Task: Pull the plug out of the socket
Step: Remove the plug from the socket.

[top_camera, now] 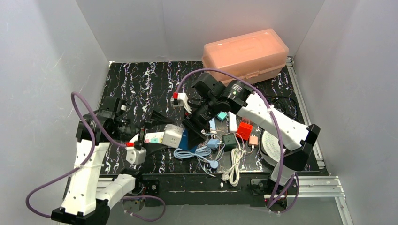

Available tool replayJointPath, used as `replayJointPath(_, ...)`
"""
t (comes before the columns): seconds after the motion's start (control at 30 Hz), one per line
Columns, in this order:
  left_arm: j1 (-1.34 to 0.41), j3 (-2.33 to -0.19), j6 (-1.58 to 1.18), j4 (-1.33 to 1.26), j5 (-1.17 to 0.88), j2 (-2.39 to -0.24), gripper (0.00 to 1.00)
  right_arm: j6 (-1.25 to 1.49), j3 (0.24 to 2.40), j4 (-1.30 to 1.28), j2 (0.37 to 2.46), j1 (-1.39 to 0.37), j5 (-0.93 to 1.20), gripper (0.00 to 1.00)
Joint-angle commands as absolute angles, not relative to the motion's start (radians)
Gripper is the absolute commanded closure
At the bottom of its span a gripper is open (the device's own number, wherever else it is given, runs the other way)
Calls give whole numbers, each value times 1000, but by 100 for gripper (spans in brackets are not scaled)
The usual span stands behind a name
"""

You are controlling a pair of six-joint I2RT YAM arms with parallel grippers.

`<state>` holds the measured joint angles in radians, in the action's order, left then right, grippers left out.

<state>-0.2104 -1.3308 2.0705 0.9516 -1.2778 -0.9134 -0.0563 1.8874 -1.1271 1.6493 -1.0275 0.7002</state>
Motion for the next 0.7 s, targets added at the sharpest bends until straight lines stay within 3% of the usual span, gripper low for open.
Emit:
replayJointPath(0.0, -220, -1384, 2662, 1342, -1277, -970, 2, -61, 1944, -1113, 1667, -1051, 748, 99)
replayJointPath(0.43, -257, -1293, 2706, 1278, -1213, -938, 4, -50, 1989, -1088, 1711, -1061, 793, 99)
replayJointPath(0.67, -269, -1246, 2707, 1195, -1222, -930, 12, -35, 1965, -1052, 1704, -1062, 807, 99)
